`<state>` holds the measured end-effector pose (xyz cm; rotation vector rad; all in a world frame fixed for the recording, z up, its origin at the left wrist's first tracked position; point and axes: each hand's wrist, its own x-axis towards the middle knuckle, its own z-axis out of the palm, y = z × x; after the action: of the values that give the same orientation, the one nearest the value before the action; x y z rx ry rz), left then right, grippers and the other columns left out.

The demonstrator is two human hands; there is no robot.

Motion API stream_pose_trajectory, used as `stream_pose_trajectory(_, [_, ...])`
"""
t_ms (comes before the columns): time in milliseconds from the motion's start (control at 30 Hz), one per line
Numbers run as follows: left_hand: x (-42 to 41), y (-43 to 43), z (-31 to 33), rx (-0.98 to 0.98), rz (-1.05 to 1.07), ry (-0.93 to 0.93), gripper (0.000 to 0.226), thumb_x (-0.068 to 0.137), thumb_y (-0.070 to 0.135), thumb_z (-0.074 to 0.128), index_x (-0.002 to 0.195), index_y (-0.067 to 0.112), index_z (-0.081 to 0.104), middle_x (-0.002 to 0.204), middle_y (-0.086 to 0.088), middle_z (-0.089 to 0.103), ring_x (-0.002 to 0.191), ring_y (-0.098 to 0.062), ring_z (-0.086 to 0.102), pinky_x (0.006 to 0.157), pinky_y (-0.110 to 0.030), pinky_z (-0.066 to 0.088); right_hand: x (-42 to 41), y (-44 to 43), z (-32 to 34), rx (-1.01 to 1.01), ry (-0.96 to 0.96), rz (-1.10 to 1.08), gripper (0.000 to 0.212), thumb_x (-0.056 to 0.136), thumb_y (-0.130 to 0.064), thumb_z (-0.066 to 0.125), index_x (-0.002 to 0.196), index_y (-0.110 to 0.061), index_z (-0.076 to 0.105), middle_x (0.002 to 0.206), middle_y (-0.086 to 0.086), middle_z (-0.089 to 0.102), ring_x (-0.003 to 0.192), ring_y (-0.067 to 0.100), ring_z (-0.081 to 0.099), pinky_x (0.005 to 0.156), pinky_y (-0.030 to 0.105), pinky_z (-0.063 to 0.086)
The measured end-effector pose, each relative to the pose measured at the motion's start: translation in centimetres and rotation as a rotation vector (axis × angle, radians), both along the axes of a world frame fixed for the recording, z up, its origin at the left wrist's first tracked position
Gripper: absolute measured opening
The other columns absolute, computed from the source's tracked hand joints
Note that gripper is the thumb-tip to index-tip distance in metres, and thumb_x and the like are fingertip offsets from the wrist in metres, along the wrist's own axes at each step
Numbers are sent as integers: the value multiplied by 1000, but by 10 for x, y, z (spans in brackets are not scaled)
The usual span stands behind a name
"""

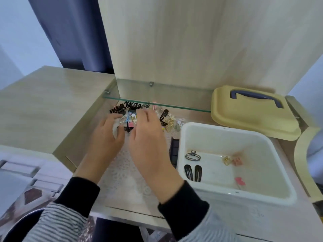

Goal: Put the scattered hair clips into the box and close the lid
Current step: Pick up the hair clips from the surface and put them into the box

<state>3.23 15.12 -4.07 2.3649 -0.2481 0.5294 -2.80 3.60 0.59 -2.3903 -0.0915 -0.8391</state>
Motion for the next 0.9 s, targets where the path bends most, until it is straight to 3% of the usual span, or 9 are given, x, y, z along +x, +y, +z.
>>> stream_pose_trajectory(67, [7, 3, -17, 24, -19, 42, 33, 89, 7, 57, 122, 11, 59, 123, -8, 61, 113, -27, 57, 92, -34, 43, 13, 9, -28, -27, 74, -21, 41, 82, 2, 56, 123, 5, 54, 118, 20, 55, 108, 33, 54, 93, 36, 48])
stream_pose_trajectory(200, [16, 3, -37, 140, 17, 56, 37, 88, 12, 52, 124, 7, 60, 119, -12, 64, 108, -30, 59, 93, -38, 47, 30, 13, -70, -111, 200, -198, 49, 67, -6, 75, 114, -2, 63, 107, 13, 63, 94, 29, 61, 76, 34, 53])
stream_pose_trajectory(267, [16, 4, -42, 233, 43, 18, 42, 85, 17, 44, 121, 5, 63, 118, -12, 64, 109, -31, 59, 95, -40, 46, 34, 13, -82, -152, 232, -226, 51, 67, -9, 75, 116, -3, 63, 110, 13, 62, 96, 29, 59, 77, 34, 51])
stream_pose_trajectory(367, [15, 4, -48, 328, 132, -23, 48, 82, 21, 36, 118, 10, 66, 121, -8, 64, 114, -31, 56, 98, -44, 39, 37, 9, -94, -184, 233, -255, 44, 73, -7, 70, 116, -3, 63, 113, 13, 61, 102, 30, 57, 81, 36, 50])
stream_pose_trajectory(500, [15, 5, -50, 397, 155, -11, 48, 80, 21, 38, 118, 16, 66, 121, -3, 63, 117, -26, 52, 110, -52, 27, 36, 8, -98, -173, 239, -283, 37, 74, -12, 69, 111, -9, 66, 103, 8, 64, 96, 27, 58, 74, 35, 48])
stream_pose_trajectory(667, [13, 4, -50, 410, 164, 17, 40, 82, 21, 43, 113, 19, 68, 115, 1, 65, 115, -21, 55, 115, -45, 5, 36, 7, -101, -165, 208, -281, 21, 74, -13, 69, 95, -10, 69, 91, 6, 63, 85, 25, 58, 69, 34, 47])
stream_pose_trajectory(767, [12, 3, -48, 354, 178, -18, 25, 84, 19, 58, 105, 22, 71, 106, 2, 67, 107, -21, 57, 113, -47, 12, 35, 6, -101, -150, 197, -276, 19, 75, -14, 67, 94, -9, 67, 91, 7, 63, 83, 26, 57, 70, 36, 48])
stream_pose_trajectory(900, [13, 4, -49, 338, 169, -15, 17, 84, 25, 59, 96, 28, 71, 99, 7, 68, 96, -20, 59, 106, -48, 28, 33, 7, -99, -151, 188, -276, 15, 73, -12, 68, 88, -10, 66, 86, 5, 62, 79, 26, 57, 67, 35, 47])
